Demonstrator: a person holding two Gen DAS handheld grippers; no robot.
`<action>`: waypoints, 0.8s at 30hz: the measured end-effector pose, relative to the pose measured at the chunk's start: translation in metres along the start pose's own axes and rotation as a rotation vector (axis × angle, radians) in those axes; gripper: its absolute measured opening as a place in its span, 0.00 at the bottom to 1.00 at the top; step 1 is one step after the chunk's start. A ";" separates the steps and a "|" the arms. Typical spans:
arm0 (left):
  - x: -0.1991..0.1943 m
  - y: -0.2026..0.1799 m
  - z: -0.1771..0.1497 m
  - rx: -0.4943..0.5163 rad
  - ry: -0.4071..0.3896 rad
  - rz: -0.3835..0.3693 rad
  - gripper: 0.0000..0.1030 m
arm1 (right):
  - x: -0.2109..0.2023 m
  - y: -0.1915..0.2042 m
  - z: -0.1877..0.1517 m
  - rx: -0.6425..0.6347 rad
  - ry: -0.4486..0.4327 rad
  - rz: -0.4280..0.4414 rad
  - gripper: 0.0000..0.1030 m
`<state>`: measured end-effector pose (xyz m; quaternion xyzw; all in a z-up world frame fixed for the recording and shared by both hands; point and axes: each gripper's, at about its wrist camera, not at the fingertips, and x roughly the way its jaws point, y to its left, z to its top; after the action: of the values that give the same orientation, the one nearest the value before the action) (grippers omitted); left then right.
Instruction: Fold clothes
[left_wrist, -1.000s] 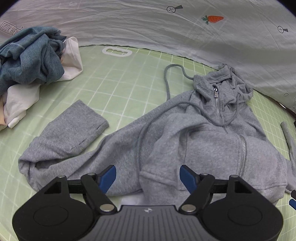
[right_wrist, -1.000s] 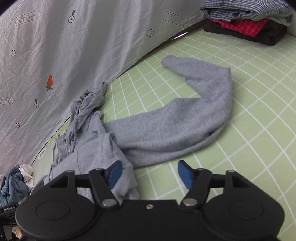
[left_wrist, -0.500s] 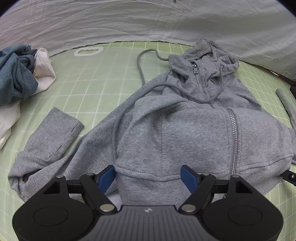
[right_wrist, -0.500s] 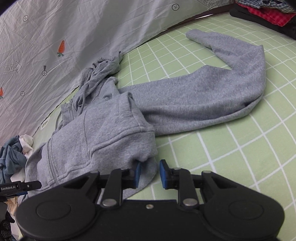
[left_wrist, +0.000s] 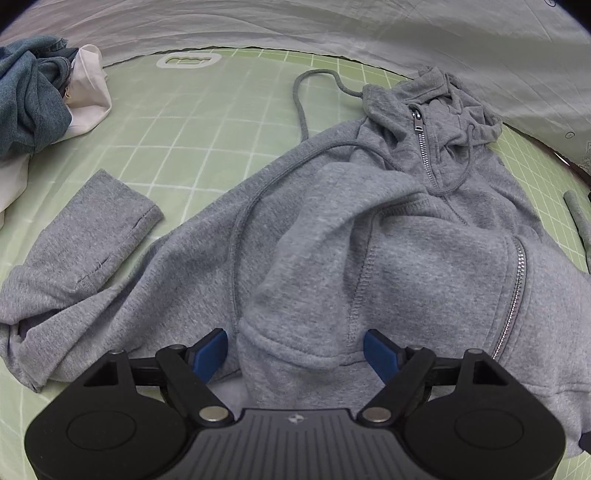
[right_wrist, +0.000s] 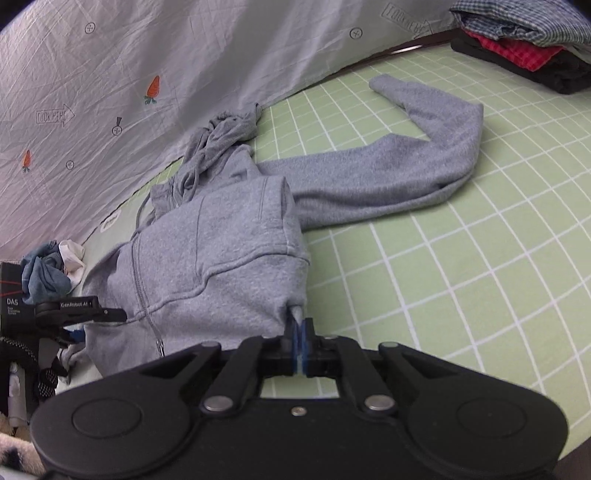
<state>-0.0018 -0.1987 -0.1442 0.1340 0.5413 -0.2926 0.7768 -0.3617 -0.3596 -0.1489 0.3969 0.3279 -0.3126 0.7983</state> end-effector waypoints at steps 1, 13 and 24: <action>-0.001 0.000 0.000 0.000 -0.001 -0.001 0.80 | 0.003 -0.004 -0.002 0.025 0.024 -0.001 0.02; -0.039 0.028 -0.009 -0.011 -0.052 -0.190 0.79 | 0.004 -0.001 0.018 -0.012 -0.059 0.005 0.50; -0.030 0.029 -0.027 -0.053 0.000 -0.220 0.07 | 0.031 0.007 0.031 -0.052 -0.007 0.117 0.16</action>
<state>-0.0121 -0.1521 -0.1301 0.0533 0.5601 -0.3618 0.7434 -0.3296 -0.3897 -0.1554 0.3936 0.3091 -0.2582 0.8263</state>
